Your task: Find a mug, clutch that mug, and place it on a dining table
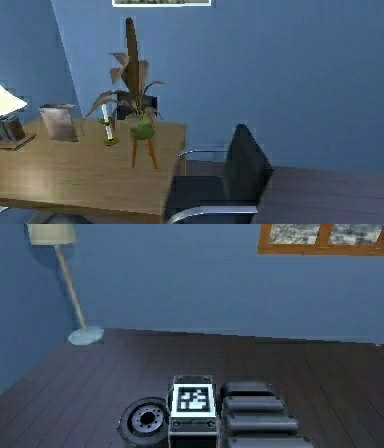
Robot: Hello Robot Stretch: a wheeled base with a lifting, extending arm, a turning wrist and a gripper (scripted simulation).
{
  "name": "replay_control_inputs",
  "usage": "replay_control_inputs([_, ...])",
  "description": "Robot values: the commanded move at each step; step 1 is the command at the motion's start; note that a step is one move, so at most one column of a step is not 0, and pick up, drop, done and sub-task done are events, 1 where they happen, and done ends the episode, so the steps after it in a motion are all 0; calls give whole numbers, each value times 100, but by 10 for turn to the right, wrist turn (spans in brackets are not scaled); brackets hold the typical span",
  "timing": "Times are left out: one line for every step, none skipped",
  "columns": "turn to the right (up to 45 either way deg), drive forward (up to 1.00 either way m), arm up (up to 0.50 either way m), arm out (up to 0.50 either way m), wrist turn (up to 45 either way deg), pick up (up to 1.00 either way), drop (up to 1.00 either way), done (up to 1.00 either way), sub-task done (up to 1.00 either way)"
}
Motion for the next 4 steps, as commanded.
replay_control_inputs([-450,0,0,0,0,0,0,0,0])
replay_control_inputs([-450,0,0,0,0,0,0,0,0])
replay_control_inputs([-240,0,0,0,0,0,0,0,0])
replay_control_inputs([450,0,0,0,0,0,0,0,0])
